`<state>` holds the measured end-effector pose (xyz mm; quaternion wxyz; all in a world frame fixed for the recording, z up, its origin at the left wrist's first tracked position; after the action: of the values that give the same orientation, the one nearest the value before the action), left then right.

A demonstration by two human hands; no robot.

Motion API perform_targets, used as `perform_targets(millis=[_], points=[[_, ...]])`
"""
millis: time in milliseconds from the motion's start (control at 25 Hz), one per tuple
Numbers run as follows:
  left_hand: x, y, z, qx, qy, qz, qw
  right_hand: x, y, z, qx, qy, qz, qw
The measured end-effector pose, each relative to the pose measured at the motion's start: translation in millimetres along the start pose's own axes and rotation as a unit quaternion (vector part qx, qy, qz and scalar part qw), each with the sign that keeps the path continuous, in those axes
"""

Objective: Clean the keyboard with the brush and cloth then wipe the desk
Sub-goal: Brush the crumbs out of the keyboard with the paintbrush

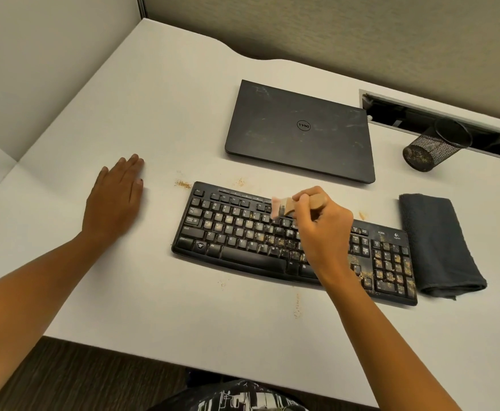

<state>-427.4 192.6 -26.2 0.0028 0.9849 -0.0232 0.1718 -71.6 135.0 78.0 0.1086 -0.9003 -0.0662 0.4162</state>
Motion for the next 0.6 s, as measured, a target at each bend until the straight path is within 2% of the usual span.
perform_targets(millis=[160, 600], points=[[0, 0, -1, 0.000, -0.002, 0.003, 1.000, 1, -4, 1, 0.005, 0.032, 0.002, 0.999], [1, 0, -1, -0.004, 0.001, 0.003, 1.000, 4, 0, -11, 0.003, 0.018, 0.011, 1.000]])
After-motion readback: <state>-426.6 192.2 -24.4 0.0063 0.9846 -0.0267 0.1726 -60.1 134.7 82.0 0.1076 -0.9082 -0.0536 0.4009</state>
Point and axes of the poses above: each hand's wrist, its own y-axis away from the middle knuckle, its own z-axis out of the palm, x = y × z, the point moved 4 cm from there along -y, towards the middle knuckle, and after that the axes turned 14 degrees about -x, right-handed, at the moved point
